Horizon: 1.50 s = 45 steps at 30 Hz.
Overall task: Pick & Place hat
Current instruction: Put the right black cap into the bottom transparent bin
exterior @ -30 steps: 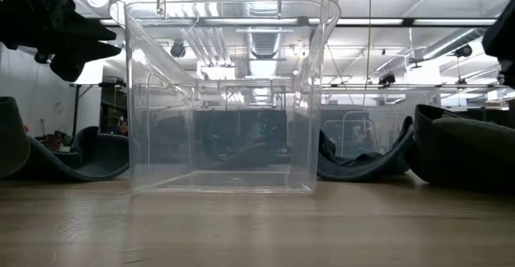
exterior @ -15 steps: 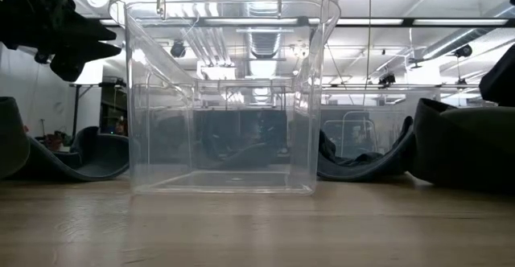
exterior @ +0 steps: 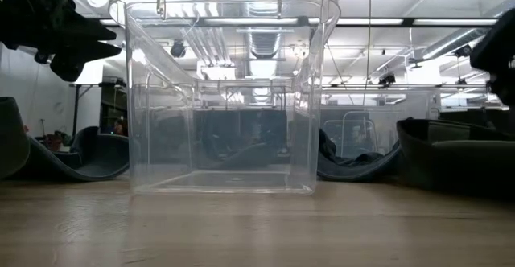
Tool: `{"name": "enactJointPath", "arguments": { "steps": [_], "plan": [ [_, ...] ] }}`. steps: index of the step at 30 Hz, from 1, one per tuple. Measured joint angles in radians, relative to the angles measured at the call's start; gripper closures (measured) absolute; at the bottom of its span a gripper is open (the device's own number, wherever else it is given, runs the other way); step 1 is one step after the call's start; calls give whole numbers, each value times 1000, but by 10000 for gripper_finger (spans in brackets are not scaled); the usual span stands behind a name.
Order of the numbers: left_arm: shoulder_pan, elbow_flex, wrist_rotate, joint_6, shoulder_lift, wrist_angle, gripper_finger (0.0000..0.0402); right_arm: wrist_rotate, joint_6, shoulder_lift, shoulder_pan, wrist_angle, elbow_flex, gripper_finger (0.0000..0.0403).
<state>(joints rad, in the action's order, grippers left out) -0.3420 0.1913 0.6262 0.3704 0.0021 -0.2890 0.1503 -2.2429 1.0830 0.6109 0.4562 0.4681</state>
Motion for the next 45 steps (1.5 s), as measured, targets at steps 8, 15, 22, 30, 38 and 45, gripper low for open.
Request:
{"name": "enactJointPath", "arguments": {
  "steps": [8, 15, 22, 30, 38, 45],
  "plan": [
    [0, 0, 0, 3, 0, 0, 239, -4, 76, -103, 0, 373, 255, 383],
    [0, 0, 0, 35, 0, 0, 239, -164, 187, -127, 0, 633, 533, 384],
    [0, 0, -2, 238, 0, 0, 239, -529, 403, -87, 0, 674, 728, 385],
    [0, 0, 0, 311, 0, 0, 239, -798, 670, 38, -3, 633, 874, 385],
    [0, 0, 4, 318, 0, 0, 239, -750, 1186, 93, -3, 147, 897, 385],
    [0, 0, 4, 319, 0, 0, 239, -406, 1612, 62, -2, -232, 877, 385]
  ]
}}
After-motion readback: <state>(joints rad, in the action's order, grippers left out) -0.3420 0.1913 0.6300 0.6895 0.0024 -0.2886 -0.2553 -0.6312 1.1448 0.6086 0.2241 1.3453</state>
